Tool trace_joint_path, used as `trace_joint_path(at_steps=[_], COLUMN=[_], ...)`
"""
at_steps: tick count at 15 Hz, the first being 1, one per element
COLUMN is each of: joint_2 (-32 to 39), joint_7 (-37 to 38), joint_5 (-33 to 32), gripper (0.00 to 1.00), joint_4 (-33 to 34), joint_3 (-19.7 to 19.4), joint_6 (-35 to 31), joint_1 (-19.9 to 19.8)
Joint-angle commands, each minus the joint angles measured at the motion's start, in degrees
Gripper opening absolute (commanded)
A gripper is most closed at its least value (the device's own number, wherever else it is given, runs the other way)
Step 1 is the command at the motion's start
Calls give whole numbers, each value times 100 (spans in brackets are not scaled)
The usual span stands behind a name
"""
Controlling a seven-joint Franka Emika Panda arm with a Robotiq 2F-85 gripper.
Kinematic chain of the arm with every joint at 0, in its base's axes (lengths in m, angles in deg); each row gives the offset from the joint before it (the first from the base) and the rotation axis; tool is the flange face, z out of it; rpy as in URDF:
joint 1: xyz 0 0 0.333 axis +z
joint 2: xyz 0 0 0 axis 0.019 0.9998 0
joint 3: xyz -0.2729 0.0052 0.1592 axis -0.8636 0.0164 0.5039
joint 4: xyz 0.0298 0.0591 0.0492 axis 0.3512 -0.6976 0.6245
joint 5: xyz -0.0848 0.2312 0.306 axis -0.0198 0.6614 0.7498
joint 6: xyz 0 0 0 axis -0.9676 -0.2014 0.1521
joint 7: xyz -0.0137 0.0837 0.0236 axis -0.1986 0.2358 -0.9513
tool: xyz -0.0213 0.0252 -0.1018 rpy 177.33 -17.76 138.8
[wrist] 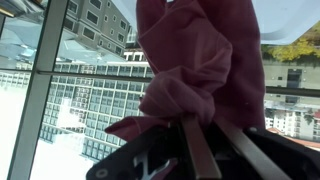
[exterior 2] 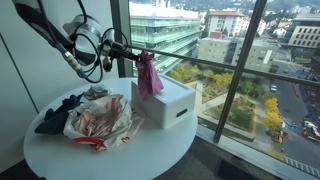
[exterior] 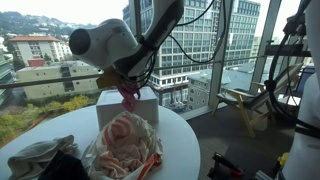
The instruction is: Put the t-shirts on top of the white storage container.
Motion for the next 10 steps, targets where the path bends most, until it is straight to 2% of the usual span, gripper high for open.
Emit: trace_joint_path(at_steps=[1, 5, 9, 10], joint_2=[515, 1219, 1916, 2011], joint_7=[143, -41, -238, -362], joint_5=[78, 594, 578, 829], gripper=[13, 13, 13, 38], joint_4=[620, 1407, 2097, 2168], joint_3=[-1, -12, -111, -28], joint_6=[-131, -372, -337, -493], joint_1=[8, -49, 62, -19])
